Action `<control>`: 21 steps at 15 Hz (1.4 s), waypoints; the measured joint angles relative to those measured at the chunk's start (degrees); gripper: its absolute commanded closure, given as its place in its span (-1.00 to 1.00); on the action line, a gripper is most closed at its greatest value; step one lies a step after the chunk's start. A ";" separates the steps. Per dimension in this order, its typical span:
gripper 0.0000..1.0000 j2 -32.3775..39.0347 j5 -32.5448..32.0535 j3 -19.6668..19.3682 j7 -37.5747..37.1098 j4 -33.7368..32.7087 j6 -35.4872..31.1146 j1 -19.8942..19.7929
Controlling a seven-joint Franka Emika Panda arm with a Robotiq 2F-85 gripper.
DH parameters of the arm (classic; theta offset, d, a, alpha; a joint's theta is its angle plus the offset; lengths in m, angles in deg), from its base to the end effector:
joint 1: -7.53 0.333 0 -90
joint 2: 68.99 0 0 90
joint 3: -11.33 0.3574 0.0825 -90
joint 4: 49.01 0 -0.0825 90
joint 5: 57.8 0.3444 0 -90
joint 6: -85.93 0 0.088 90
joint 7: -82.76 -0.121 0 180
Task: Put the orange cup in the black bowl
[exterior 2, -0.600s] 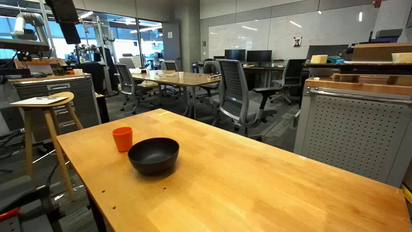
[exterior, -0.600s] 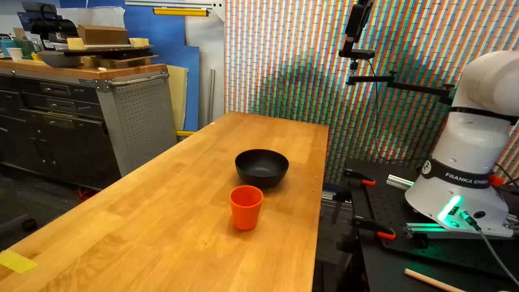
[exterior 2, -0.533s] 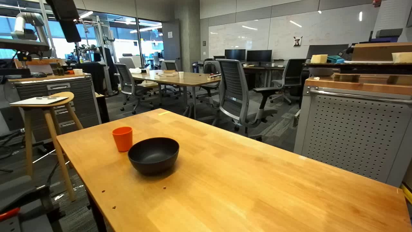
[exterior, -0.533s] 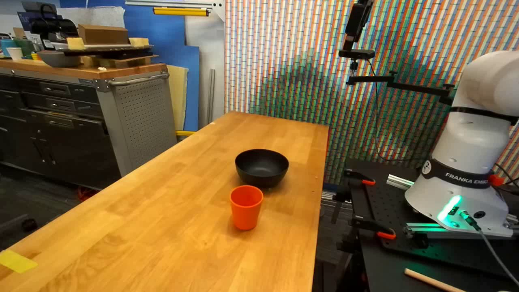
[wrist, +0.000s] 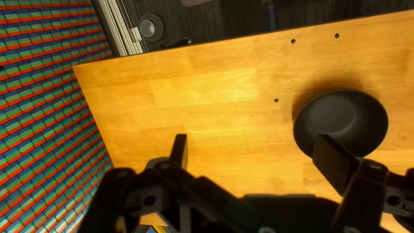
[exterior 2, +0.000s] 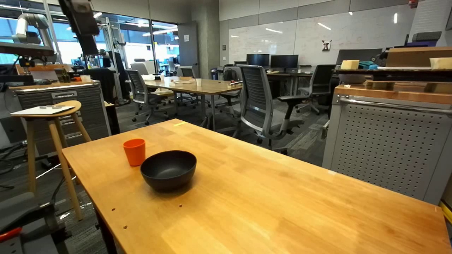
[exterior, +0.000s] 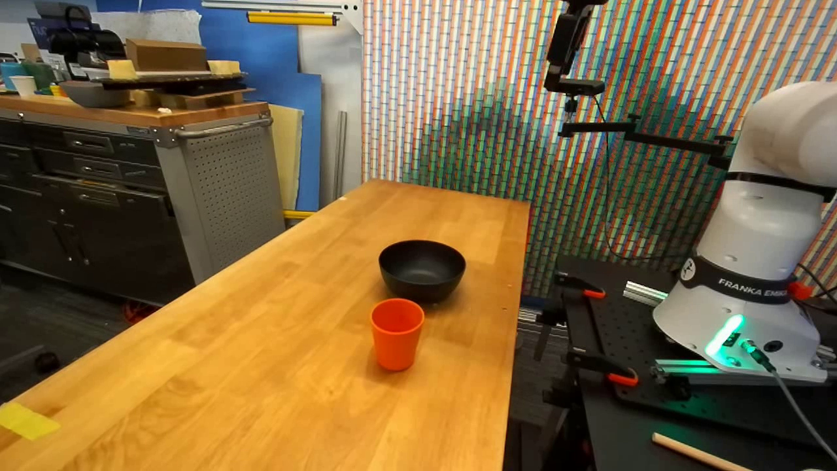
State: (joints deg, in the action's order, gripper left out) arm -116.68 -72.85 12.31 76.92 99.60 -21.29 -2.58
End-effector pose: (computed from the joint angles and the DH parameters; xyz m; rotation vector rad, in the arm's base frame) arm 0.2396 -0.0608 0.5430 2.8527 -0.2888 0.1449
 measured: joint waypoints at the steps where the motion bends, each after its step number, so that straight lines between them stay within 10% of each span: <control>1: -1.00 2.46 0.83 0.32 -0.71 0.14 -1.75 0.83; 10: -1.00 34.41 9.73 5.15 -1.28 -4.27 -14.67 13.01; 21: -1.00 61.79 9.75 7.71 0.66 -18.34 -23.68 18.93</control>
State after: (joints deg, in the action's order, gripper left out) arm -54.89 -63.10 20.03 77.58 81.26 -44.97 16.36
